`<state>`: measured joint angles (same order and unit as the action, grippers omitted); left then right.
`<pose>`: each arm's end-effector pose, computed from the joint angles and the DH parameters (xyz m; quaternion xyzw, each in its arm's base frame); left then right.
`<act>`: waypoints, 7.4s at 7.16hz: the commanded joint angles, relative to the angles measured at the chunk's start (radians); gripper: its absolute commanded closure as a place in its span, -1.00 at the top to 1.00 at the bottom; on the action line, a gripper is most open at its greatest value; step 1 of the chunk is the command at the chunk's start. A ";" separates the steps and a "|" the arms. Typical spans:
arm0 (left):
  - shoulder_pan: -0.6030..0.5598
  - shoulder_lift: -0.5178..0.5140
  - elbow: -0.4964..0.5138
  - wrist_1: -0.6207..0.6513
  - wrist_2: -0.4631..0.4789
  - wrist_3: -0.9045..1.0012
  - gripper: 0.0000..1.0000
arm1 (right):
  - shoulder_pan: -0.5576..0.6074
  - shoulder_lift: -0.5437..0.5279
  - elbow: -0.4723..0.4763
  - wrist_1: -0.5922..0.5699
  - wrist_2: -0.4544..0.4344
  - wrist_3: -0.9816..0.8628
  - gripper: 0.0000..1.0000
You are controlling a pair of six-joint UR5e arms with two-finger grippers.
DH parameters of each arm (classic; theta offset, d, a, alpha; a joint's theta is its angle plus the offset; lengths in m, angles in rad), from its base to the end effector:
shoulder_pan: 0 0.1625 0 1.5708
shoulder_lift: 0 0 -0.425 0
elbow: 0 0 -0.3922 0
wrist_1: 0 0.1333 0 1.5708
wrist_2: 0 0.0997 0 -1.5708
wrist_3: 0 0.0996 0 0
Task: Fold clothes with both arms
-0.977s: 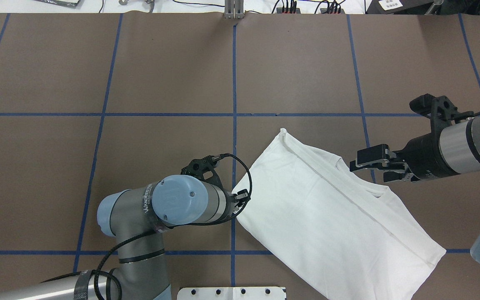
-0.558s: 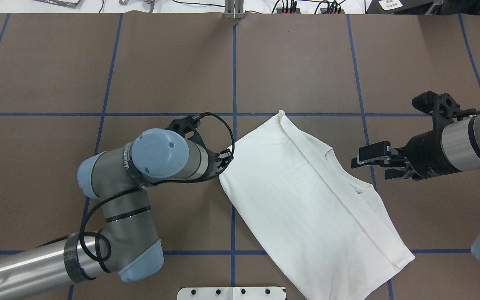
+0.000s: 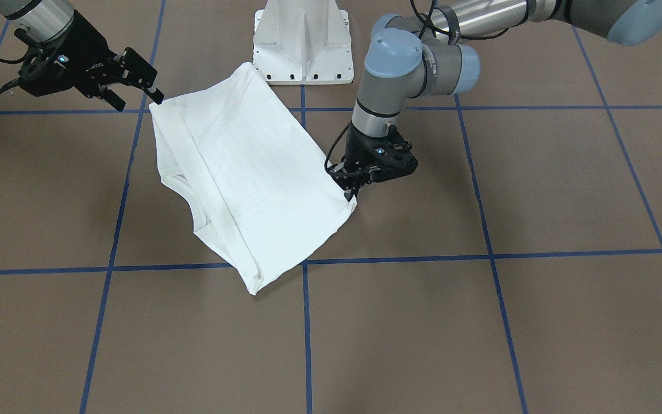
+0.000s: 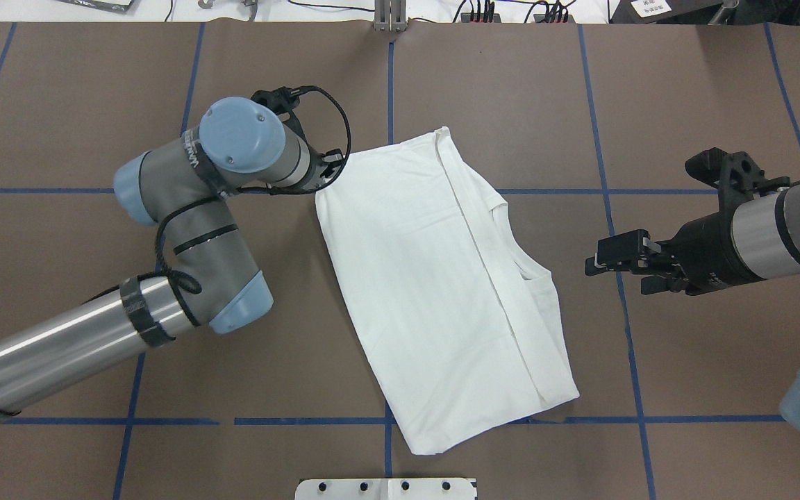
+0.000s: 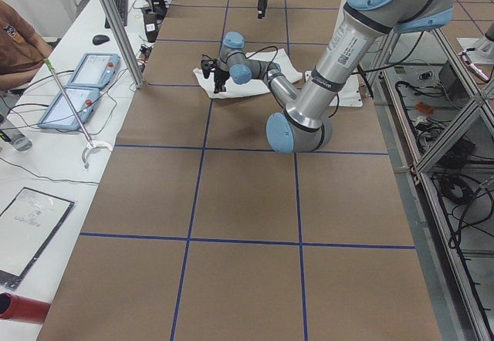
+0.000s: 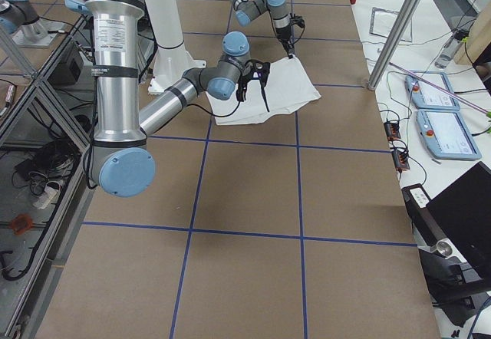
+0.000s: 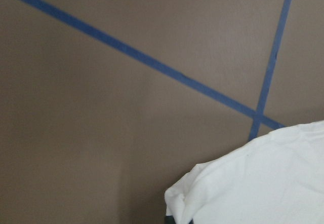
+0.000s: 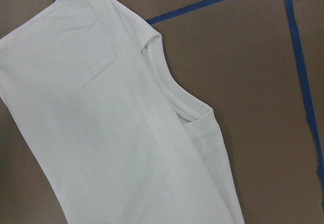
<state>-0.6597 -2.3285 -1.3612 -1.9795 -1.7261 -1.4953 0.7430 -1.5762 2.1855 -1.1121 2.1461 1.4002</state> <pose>0.5320 -0.5618 0.2421 0.1007 0.4531 -0.2207 0.8579 -0.2710 -0.3563 0.3159 -0.0039 -0.5457 0.0945 0.8326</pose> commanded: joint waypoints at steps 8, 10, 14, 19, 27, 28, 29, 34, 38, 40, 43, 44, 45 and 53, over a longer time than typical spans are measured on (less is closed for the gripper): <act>-0.175 -0.187 0.439 -0.386 -0.056 0.231 1.00 | -0.082 0.057 -0.038 -0.075 -0.184 -0.071 1.00; -0.193 -0.057 0.262 -0.307 -0.169 0.242 1.00 | -0.096 0.293 -0.073 -0.422 -0.206 -0.183 1.00; -0.192 0.167 -0.228 -0.009 -0.251 0.291 1.00 | -0.109 0.658 -0.485 -0.548 -0.272 -0.294 1.00; -0.184 0.178 -0.297 0.028 -0.293 0.288 1.00 | -0.175 0.748 -0.717 -0.566 -0.313 -0.392 1.00; -0.175 0.172 -0.283 0.014 -0.291 0.285 1.00 | -0.189 0.725 -0.716 -0.646 -0.318 -0.437 1.00; -0.175 0.170 -0.283 0.014 -0.291 0.282 1.00 | -0.186 0.717 -0.708 -0.646 -0.318 -0.440 1.00; -0.170 0.170 -0.283 0.014 -0.291 0.279 1.00 | -0.185 0.711 -0.702 -0.664 -0.319 -0.458 1.00; -0.147 0.158 -0.283 0.016 -0.286 0.274 1.00 | -0.122 0.578 -0.552 -0.725 -0.321 -0.568 1.00; -0.126 0.140 -0.282 0.016 -0.283 0.236 1.00 | -0.103 0.538 -0.532 -0.724 -0.359 -0.621 1.00; -0.124 0.138 -0.283 0.016 -0.283 0.236 1.00 | -0.097 0.550 -0.477 -0.710 -0.347 -0.624 1.00; -0.123 0.129 -0.295 0.021 -0.271 0.236 1.00 | -0.146 0.551 -0.480 -0.594 -0.327 -0.604 1.00; -0.123 0.112 -0.297 0.025 -0.245 0.236 1.00 | -0.161 0.541 -0.480 -0.597 -0.325 -0.603 1.00; -0.120 0.101 -0.299 0.028 -0.244 0.236 1.00 | -0.169 0.527 -0.472 -0.612 -0.316 -0.603 1.00; -0.107 0.081 -0.297 0.028 -0.213 0.239 1.00 | -0.243 0.327 -0.217 -0.724 -0.192 -0.527 1.00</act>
<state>-0.7670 -2.2475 -1.6595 -1.9509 -1.9391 -1.2590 0.5093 -1.2553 1.9583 -1.8405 1.9502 0.8653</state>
